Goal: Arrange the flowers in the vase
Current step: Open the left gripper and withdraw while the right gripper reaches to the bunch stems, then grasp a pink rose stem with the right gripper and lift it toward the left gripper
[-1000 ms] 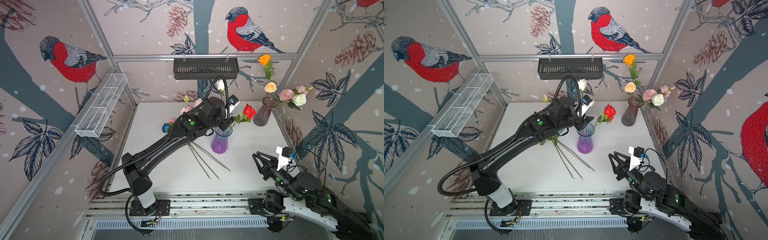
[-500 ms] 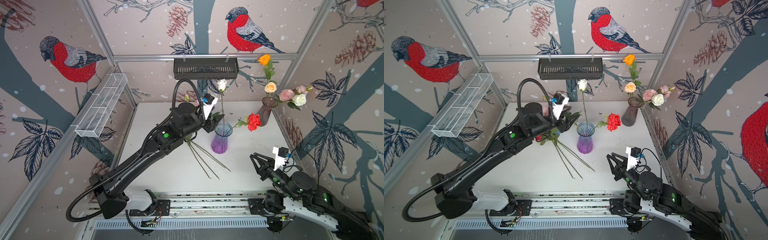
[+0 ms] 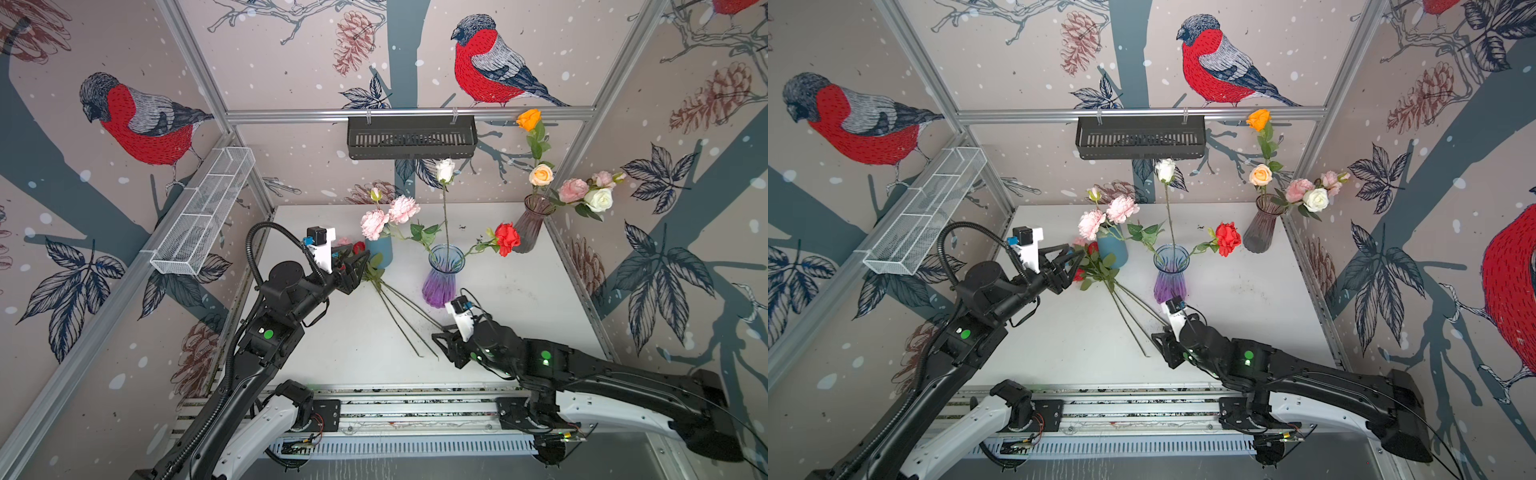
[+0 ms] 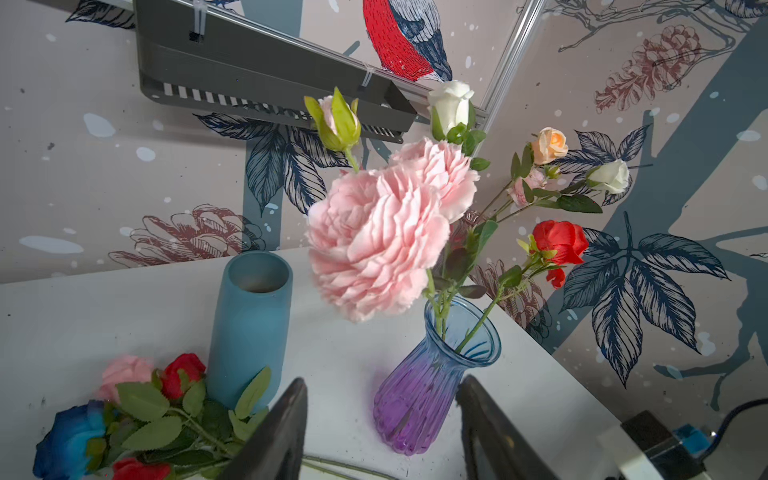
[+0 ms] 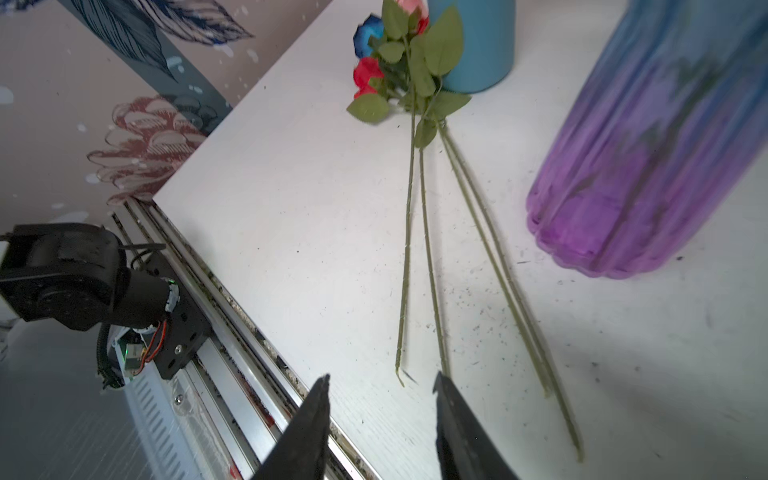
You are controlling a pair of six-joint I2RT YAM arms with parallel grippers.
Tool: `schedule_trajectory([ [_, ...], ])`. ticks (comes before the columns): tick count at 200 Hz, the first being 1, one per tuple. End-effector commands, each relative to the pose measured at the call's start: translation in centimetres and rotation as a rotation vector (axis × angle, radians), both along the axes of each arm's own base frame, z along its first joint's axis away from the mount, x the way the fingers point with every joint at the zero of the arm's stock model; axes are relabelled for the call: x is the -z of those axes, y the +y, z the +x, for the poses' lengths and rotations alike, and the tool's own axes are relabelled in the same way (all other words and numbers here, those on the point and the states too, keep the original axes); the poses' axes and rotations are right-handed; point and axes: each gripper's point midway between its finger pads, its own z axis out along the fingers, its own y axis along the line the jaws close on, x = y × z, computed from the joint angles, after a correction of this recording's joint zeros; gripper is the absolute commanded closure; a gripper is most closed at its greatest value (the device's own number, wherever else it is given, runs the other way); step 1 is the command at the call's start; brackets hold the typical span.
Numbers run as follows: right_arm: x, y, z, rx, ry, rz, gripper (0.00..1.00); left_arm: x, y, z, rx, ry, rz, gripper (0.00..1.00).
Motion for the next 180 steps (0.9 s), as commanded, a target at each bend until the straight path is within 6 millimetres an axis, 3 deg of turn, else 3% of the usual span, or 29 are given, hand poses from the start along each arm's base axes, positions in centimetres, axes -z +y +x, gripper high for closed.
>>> schedule_trajectory([
  [1,0.1,3.7,-0.2,-0.089,0.037,0.025,0.55,1.0,1.2,0.0,-0.045,0.002,-0.025,0.37],
  [41,5.4,7.3,1.8,-0.116,0.170,-0.156,0.54,3.7,1.7,0.4,-0.033,0.028,-0.010,0.37],
  [80,8.5,10.0,4.8,-0.145,0.242,-0.204,0.56,5.8,1.2,0.8,0.005,0.048,0.034,0.35],
  [145,13.4,12.1,10.0,-0.103,0.279,-0.304,0.61,5.6,1.7,0.8,0.036,0.054,-0.009,0.35],
  [180,14.5,12.2,12.1,-0.044,0.243,-0.371,0.60,5.5,1.9,0.7,0.045,0.049,-0.025,0.35],
])
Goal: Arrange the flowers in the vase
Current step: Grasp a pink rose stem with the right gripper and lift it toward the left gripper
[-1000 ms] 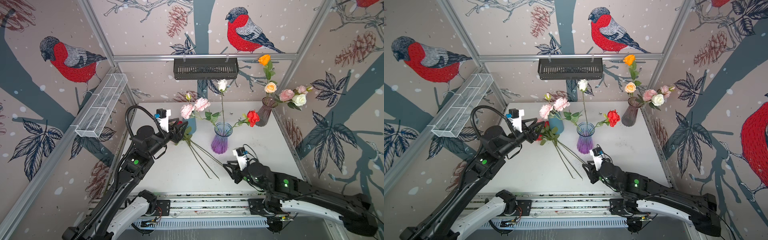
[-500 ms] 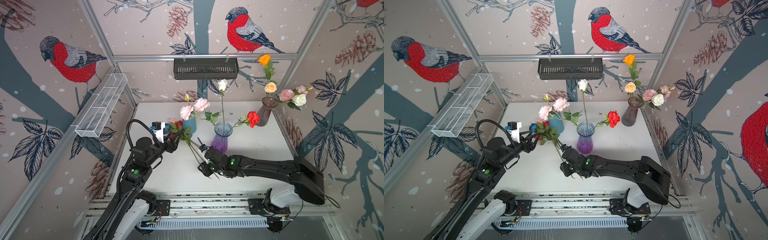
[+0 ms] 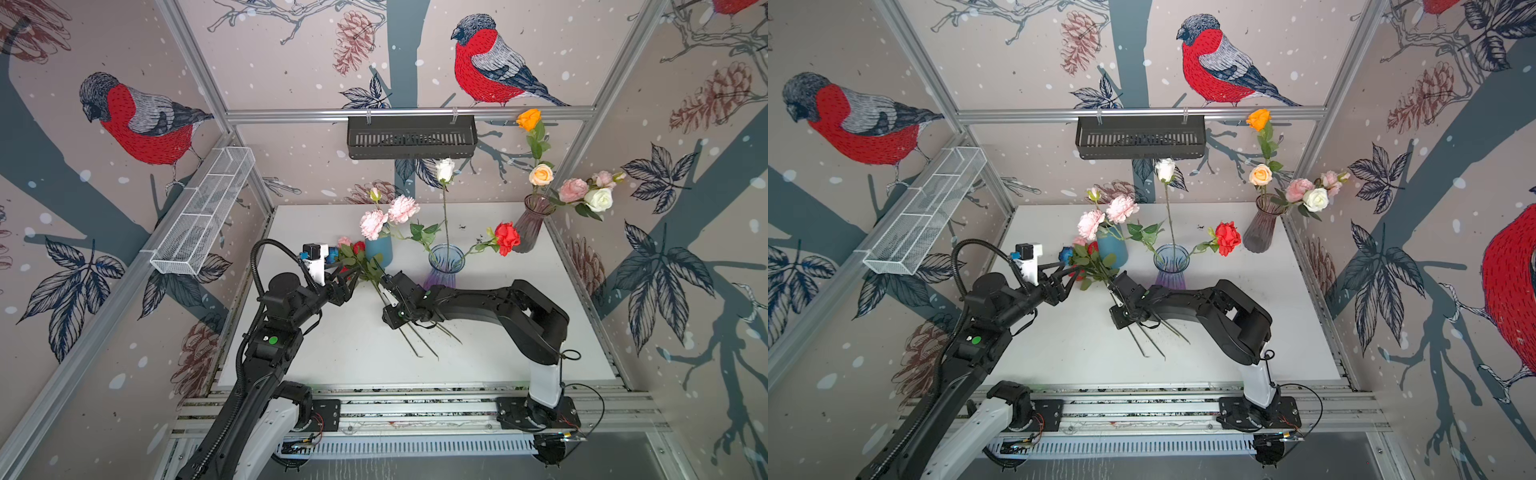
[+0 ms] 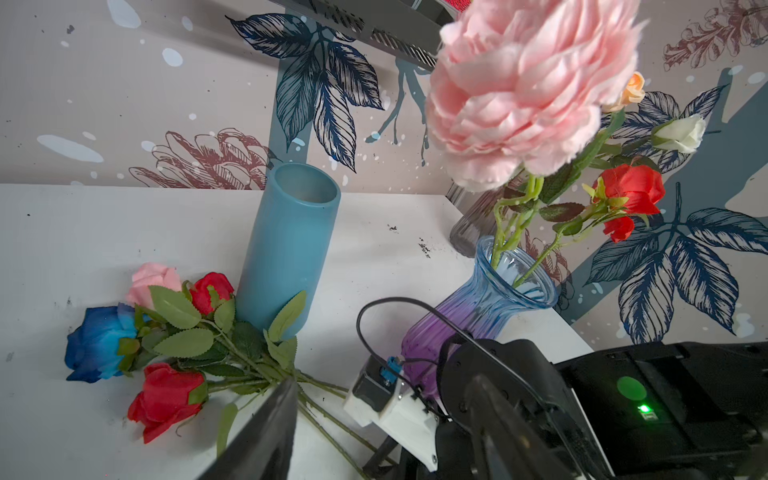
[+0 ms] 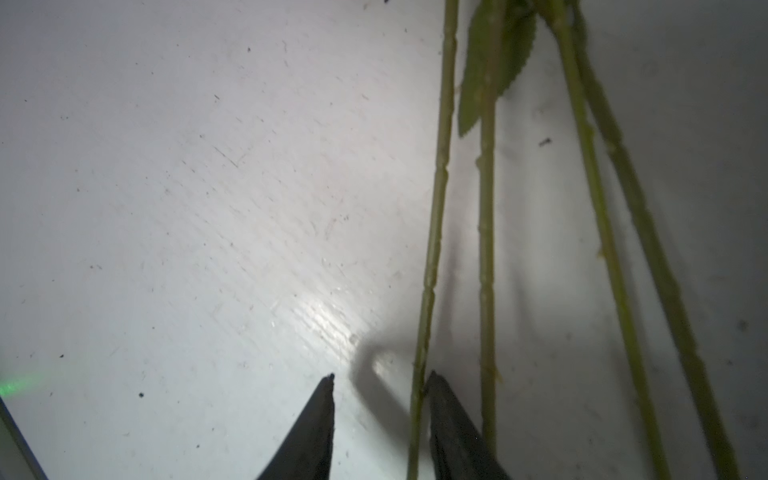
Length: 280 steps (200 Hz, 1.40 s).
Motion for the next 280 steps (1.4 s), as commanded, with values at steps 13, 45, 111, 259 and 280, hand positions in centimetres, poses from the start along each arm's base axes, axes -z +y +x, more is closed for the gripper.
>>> schedule_trajectory([
  [13,0.8,-0.7,1.4,0.040,-0.044,-0.084,0.60,-1.9,-0.5,-0.4,0.045,-0.074,-0.040,0.35],
  [45,0.7,-0.5,2.0,0.041,-0.056,-0.093,0.61,-2.0,-0.4,-0.4,0.046,-0.077,-0.044,0.35],
  [111,-0.9,1.7,1.5,-0.041,-0.090,-0.062,0.95,-2.2,0.4,-0.3,0.027,-0.086,-0.059,0.35],
  [259,-30.7,-1.4,-9.1,-0.308,-0.482,0.607,0.97,-12.4,-3.6,-13.9,0.551,-0.499,-0.354,0.36],
  [280,-32.9,-3.1,-10.5,-0.323,-0.539,0.712,0.98,-12.8,-4.3,-13.8,0.589,-0.482,-0.370,0.36],
])
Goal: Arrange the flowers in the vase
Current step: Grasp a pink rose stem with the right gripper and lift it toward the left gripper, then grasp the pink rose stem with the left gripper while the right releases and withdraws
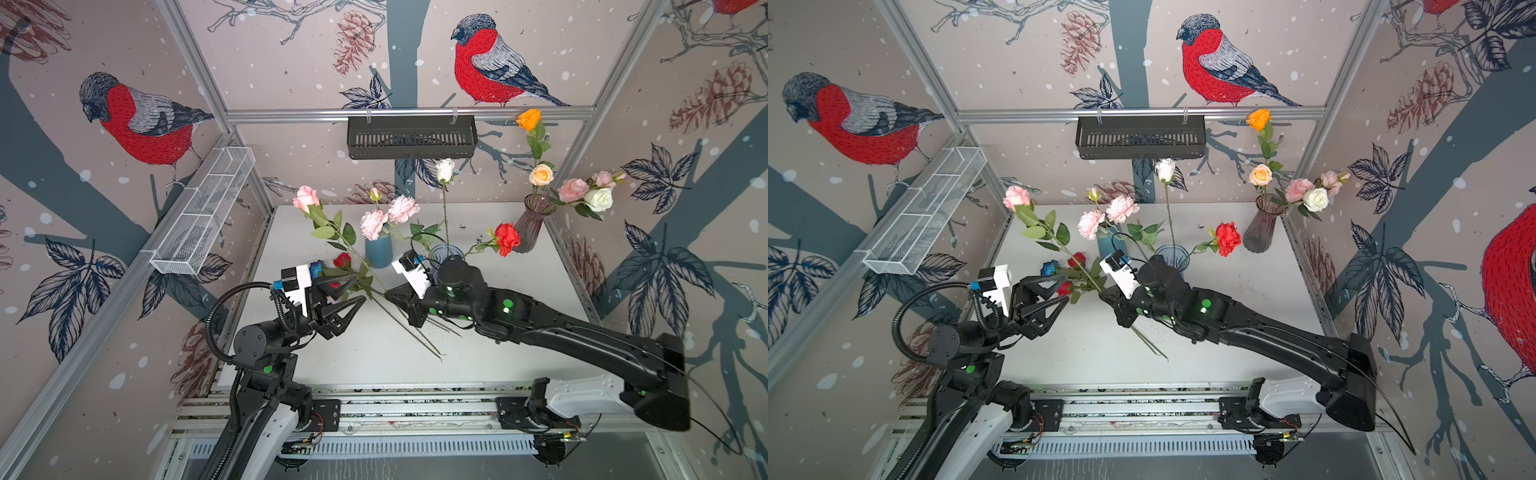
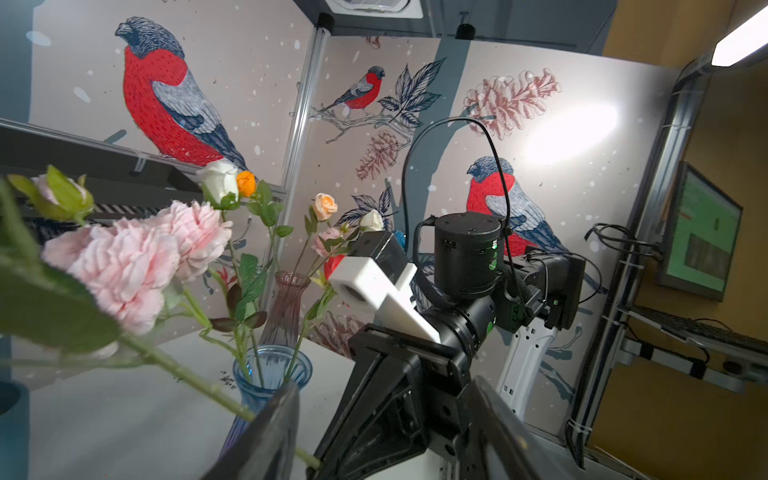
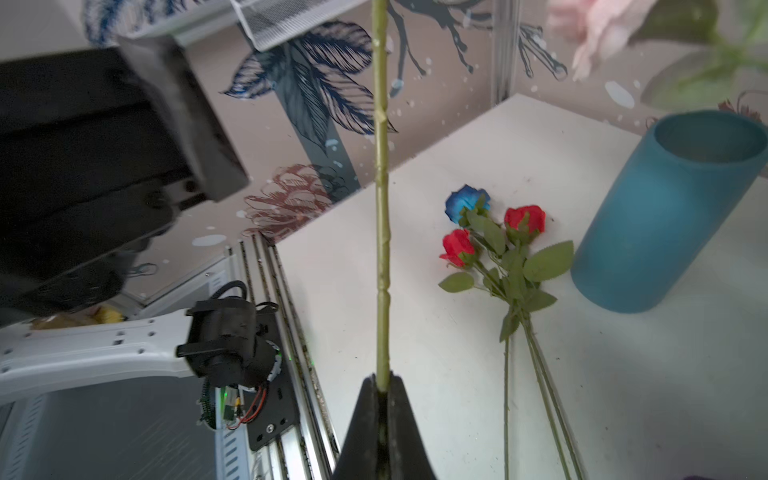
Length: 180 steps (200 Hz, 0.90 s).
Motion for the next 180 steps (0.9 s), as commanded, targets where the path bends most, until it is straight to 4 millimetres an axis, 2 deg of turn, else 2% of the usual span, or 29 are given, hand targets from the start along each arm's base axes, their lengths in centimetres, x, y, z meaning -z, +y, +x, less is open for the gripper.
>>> schedule_trajectory([
  [1,-3.7,-0.5,-1.5,-0.068,-0.094,0.159,0.98,-1.9,-0.4,-1.4,0.067,-0.061,-0.037,0.36],
  [48,-5.6,-0.8,-4.1,-0.154,-0.130,0.215,0.98,-2.3,-1.8,-1.1,0.132,-0.039,-0.047,0.36],
  [90,-5.7,-0.1,-4.6,-0.185,-0.125,0.216,0.98,-2.2,-3.7,-1.2,0.170,-0.023,-0.024,0.40],
  [102,-5.5,0.0,-4.6,-0.183,-0.124,0.209,0.99,-2.4,-4.0,-1.4,0.175,-0.032,-0.017,0.50],
  [112,-5.5,-0.1,-4.5,-0.177,-0.127,0.208,0.99,-2.5,-4.2,-1.5,0.181,-0.035,-0.010,0.64],
  [116,-5.4,-0.2,-4.5,-0.174,-0.128,0.206,0.98,-2.6,-4.2,-1.5,0.183,-0.037,-0.008,0.77],
  [120,-5.4,-0.2,-4.4,-0.170,-0.129,0.206,0.99,-2.7,-4.3,-1.6,0.187,-0.043,-0.005,0.98],
  [121,-5.4,-0.3,-4.4,-0.169,-0.129,0.205,0.99,-2.7,-4.3,-1.6,0.187,-0.042,-0.004,1.00],
  [134,-5.3,-0.5,-4.2,-0.155,-0.130,0.201,0.98,-2.7,-4.5,-1.5,0.184,-0.040,0.013,1.00],
  [142,-5.3,-0.7,-4.1,-0.146,-0.131,0.195,0.91,-2.8,-4.5,-1.4,0.176,-0.045,0.017,1.00],
  [153,-5.4,-1.2,-3.9,-0.123,-0.138,0.188,0.66,-2.9,-4.3,-1.0,0.140,-0.040,0.019,1.00],
  [160,-5.5,-1.7,-3.7,-0.102,-0.144,0.182,0.61,-3.0,-4.2,-0.7,0.115,-0.039,0.023,1.00],
  [180,-5.6,-3.8,-2.7,-0.004,-0.167,0.152,0.55,-3.7,-4.3,-0.2,0.082,-0.057,0.052,1.00],
])
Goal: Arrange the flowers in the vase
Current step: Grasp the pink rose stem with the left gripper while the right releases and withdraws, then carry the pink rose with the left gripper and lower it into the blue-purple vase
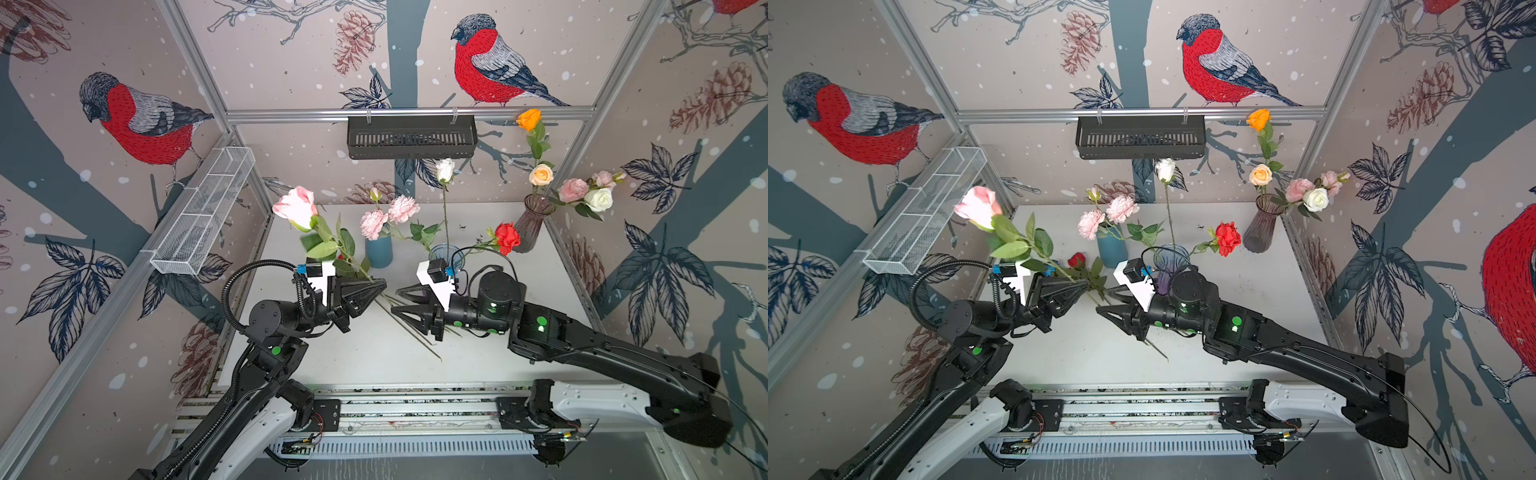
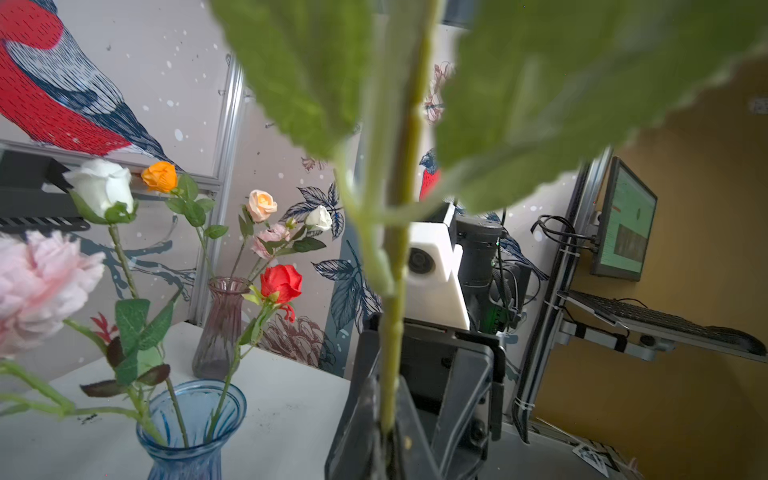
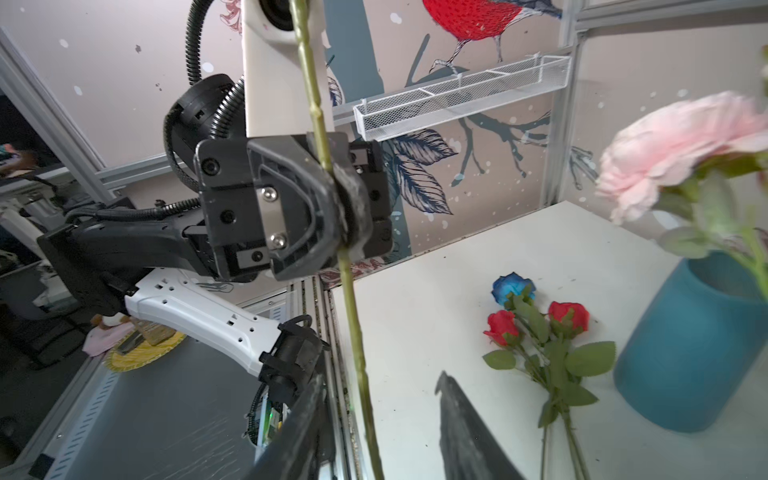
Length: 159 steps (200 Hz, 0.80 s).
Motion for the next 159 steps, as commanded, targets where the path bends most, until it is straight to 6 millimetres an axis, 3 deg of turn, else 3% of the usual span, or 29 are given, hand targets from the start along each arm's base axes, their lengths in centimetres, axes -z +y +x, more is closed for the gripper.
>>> schedule_trajectory([
  [1,-0.2,-2.1,1.4,0.125,-0.021,-0.020,0.54,-0.9,0.0,0.7,-0.060,-0.044,0.028,1.00],
  [34,0.7,-9.1,4.6,0.441,-0.003,-0.037,0.54,-3.6,-1.4,2.4,-0.069,-0.102,0.100,1.00],
  [64,1.0,-15.6,4.6,0.597,0.027,0.046,0.53,-7.7,-4.0,4.7,-0.068,-0.170,0.127,1.00],
  [87,1.3,-19.5,4.0,0.673,0.065,0.126,0.54,-9.0,-7.6,7.3,-0.158,-0.211,0.188,1.00],
  [123,2.7,-23.0,3.5,0.741,0.083,0.151,0.54,-7.7,-14.9,11.3,-0.282,-0.251,0.391,1.00],
  [159,3.1,-24.7,3.2,0.773,0.055,0.142,0.53,-5.2,-19.1,13.7,-0.336,-0.259,0.510,1.00],
])
